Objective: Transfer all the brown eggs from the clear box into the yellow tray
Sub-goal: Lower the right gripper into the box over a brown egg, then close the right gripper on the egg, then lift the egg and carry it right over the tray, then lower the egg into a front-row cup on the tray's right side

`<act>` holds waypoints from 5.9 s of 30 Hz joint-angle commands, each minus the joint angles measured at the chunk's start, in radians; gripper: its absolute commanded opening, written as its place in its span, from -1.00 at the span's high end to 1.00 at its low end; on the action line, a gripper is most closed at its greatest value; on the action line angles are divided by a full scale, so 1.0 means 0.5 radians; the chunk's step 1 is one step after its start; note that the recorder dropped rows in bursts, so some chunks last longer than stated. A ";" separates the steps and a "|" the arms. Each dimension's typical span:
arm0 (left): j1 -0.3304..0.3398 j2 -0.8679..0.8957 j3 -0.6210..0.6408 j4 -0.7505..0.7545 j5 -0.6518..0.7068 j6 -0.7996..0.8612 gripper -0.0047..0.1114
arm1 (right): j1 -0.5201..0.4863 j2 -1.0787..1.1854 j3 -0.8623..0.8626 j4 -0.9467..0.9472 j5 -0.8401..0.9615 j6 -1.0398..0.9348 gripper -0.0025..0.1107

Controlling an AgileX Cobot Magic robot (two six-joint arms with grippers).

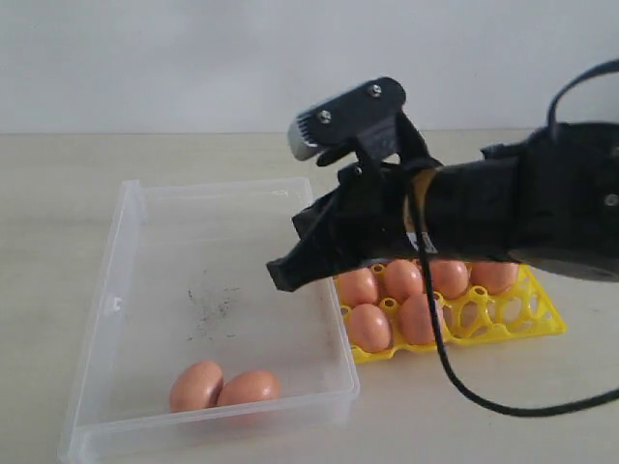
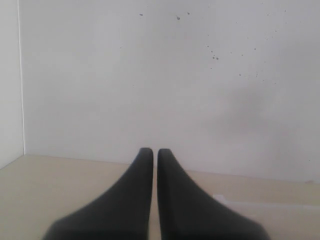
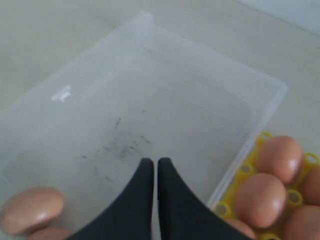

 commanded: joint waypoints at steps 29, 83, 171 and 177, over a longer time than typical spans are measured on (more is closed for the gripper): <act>-0.003 -0.004 -0.002 0.008 0.006 0.011 0.85 | 0.184 1.030 -1.649 2.273 2.223 -1.669 0.96; -0.003 -0.004 -0.002 0.008 0.006 0.011 0.85 | 0.281 0.952 -1.145 2.043 0.805 -1.841 0.96; -0.003 -0.004 -0.002 0.008 0.006 0.011 0.85 | -1.281 0.506 1.041 0.268 -1.698 -0.773 -0.11; -0.003 -0.004 -0.002 0.008 0.006 0.011 0.85 | -1.281 0.499 1.041 0.277 -1.749 -0.781 -0.11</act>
